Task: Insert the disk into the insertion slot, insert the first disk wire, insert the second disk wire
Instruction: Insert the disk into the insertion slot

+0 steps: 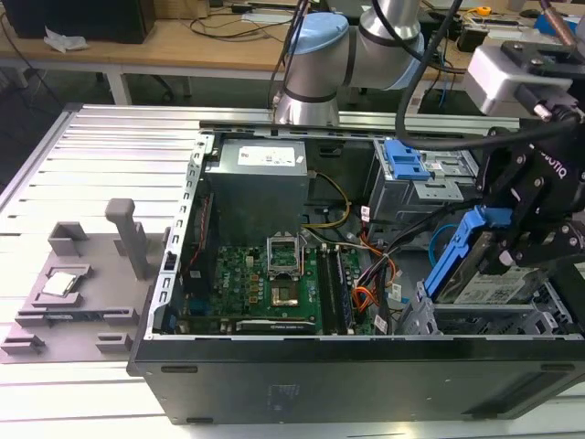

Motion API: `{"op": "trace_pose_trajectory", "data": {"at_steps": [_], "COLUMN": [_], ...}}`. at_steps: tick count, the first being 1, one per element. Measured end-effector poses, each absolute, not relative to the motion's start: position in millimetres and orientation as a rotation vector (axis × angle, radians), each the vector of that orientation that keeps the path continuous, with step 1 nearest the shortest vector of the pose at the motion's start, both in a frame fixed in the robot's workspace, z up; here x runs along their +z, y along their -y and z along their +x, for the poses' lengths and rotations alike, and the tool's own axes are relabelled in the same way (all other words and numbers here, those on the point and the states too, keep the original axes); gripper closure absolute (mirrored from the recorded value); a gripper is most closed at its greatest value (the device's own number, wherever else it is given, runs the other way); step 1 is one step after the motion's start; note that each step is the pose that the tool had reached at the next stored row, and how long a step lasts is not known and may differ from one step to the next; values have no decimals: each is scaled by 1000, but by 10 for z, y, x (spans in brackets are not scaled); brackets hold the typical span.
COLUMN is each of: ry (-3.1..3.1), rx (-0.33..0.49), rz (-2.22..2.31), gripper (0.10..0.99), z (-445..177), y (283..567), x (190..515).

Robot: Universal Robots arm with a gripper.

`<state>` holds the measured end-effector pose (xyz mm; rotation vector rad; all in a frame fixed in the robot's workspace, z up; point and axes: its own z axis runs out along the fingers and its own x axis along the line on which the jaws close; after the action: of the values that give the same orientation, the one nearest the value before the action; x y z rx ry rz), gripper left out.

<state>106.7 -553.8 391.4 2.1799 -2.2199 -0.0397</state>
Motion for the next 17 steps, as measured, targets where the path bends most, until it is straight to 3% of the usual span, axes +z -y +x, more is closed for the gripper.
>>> {"op": "trace_pose_trajectory", "data": {"at_steps": [6,7,8,10,11,12,15,16,17], "ry": [2220,2220,2220,2220,2220,2220,2220,2220,2220], "rx": [-40,-40,-40,-40,-40,-40,-40,-40,-40], "rz": [2180,2180,2180,2180,2180,2180,2180,2180,2180], "gripper": [722,714,647,647,729,729,914,914,973], "z": [1067,1067,1067,1067,1067,1067,1067,1067,1067], "y": [5539,5538,5539,5538,5539,5539,5538,5538,5539], "x": [3905,3905,3905,3904,3904,3904,3903,3903,3902]}}
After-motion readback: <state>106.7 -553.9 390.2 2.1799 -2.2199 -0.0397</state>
